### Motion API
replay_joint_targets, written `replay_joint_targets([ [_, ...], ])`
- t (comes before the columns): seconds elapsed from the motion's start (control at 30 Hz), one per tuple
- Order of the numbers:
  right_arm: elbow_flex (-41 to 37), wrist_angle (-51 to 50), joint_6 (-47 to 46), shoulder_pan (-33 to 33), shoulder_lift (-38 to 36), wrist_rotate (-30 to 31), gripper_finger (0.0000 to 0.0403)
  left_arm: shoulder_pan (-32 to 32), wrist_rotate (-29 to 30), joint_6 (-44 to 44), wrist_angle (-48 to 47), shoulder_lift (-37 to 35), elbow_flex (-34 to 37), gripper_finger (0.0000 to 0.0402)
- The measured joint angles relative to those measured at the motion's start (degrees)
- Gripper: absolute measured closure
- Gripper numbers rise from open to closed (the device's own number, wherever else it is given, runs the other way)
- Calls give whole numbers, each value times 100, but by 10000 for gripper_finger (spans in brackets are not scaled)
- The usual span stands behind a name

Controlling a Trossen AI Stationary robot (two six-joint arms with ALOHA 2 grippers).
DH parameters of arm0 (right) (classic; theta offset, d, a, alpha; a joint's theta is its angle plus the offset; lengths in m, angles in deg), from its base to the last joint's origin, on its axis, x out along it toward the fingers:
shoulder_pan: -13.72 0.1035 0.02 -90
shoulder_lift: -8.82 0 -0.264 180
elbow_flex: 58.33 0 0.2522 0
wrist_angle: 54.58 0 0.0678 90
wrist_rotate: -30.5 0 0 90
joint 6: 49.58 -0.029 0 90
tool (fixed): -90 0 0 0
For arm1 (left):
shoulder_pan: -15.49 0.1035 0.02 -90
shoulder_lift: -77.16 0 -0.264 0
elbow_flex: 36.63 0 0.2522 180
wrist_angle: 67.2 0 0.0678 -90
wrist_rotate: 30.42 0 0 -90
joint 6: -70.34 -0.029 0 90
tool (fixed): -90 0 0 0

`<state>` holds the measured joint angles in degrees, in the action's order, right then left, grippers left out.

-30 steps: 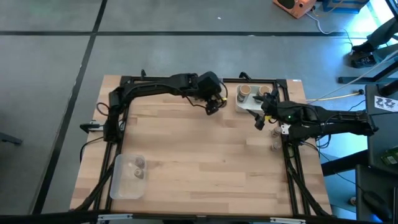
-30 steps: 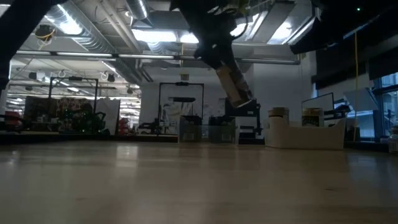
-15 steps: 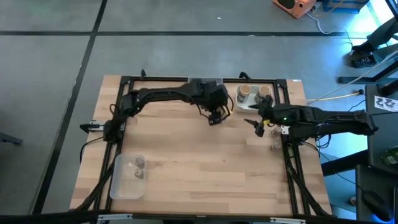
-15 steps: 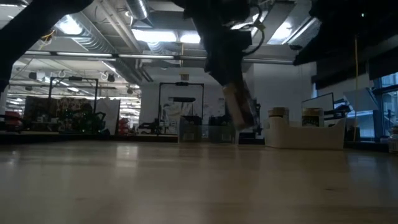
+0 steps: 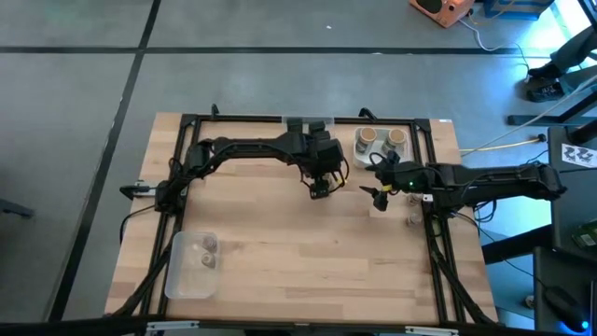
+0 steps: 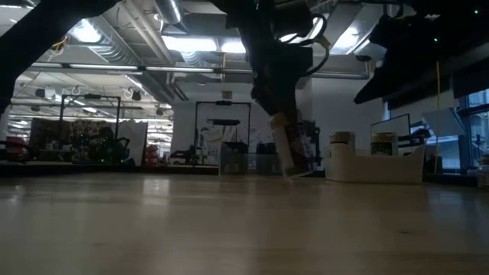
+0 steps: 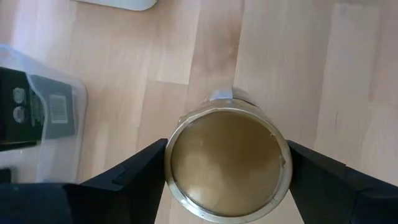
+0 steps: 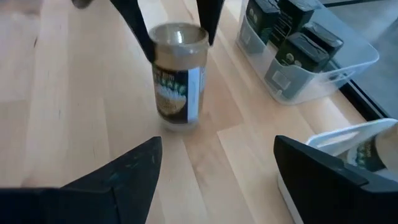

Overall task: Sort spices by type
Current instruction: Put the brown seasoning bottle into the white bin

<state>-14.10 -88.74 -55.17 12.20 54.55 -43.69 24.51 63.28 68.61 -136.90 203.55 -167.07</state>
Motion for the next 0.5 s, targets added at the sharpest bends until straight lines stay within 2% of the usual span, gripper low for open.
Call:
replay_joint_targets([
  [0.5, -16, 87, 133, 0, 179, -1, 95, 0, -14, -16, 149, 217, -7, 122],
])
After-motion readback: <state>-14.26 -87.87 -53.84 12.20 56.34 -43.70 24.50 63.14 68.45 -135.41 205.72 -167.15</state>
